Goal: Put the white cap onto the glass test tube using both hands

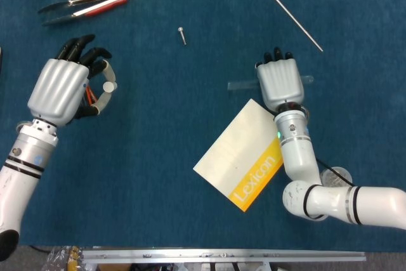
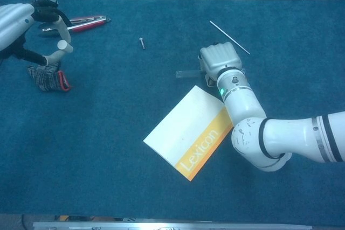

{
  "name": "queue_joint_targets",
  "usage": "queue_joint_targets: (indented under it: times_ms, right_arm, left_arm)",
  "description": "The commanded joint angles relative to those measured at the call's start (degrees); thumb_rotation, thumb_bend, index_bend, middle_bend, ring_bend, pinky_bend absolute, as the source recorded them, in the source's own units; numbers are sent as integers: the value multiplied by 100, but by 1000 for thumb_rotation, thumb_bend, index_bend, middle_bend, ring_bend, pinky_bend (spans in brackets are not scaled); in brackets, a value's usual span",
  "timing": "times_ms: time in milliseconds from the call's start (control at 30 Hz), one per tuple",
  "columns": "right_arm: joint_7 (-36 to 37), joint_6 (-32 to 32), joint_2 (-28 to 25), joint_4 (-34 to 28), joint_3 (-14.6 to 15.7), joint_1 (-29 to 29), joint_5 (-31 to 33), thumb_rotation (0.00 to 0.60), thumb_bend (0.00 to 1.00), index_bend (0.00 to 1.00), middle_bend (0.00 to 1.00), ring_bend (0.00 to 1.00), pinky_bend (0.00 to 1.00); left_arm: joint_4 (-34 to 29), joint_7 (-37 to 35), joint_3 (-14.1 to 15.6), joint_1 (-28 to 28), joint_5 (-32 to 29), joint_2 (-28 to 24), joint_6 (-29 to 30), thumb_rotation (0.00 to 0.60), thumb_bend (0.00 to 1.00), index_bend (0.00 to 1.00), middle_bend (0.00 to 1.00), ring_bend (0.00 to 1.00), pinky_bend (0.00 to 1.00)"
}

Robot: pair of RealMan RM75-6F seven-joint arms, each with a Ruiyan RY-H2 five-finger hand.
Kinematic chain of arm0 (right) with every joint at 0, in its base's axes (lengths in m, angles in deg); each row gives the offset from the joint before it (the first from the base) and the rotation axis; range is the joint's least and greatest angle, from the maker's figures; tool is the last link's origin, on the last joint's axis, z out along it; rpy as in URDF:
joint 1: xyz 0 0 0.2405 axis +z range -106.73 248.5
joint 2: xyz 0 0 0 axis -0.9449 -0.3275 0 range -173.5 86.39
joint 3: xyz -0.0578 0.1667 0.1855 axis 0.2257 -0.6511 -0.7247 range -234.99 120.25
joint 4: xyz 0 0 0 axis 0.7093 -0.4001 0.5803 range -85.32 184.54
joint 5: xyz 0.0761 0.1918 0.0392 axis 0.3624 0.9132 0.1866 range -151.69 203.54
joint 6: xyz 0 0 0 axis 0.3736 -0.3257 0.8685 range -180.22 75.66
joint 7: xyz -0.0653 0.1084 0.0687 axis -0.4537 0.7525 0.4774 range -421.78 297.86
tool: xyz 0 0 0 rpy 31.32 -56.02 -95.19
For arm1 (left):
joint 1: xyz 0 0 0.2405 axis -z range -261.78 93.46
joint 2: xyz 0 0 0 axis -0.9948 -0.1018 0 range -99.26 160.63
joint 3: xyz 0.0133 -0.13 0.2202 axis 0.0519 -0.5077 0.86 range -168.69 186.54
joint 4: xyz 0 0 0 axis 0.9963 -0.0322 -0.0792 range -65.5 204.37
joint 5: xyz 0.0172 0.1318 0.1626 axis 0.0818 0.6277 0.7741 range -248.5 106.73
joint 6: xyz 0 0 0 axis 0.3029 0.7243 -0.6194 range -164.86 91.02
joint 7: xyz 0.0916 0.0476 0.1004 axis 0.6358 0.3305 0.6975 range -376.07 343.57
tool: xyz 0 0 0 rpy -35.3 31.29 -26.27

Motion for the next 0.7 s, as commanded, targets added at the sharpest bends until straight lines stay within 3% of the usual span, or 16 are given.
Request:
queue_joint_targets:
  times_ms: [33, 433, 700]
  right_arm:
    - [-7, 17, 4, -2, 15, 1, -25, 600, 410, 455, 251, 132, 246]
    - [-52, 6, 22, 50, 100, -19, -86, 600, 411, 453, 250, 132, 246]
    - [-50, 0, -1, 61, 119, -48, -120, 600, 401, 370, 238, 131, 246]
  left_arm:
    - [-17, -10, 7, -5, 10, -11, 0, 600, 382, 545, 282, 90, 95]
    - [-65, -49, 19, -18, 48, -37, 3, 600, 382, 546, 281, 90, 95]
    - [-70, -88, 16, -17, 41, -45, -16, 600, 382, 547, 282, 90, 95]
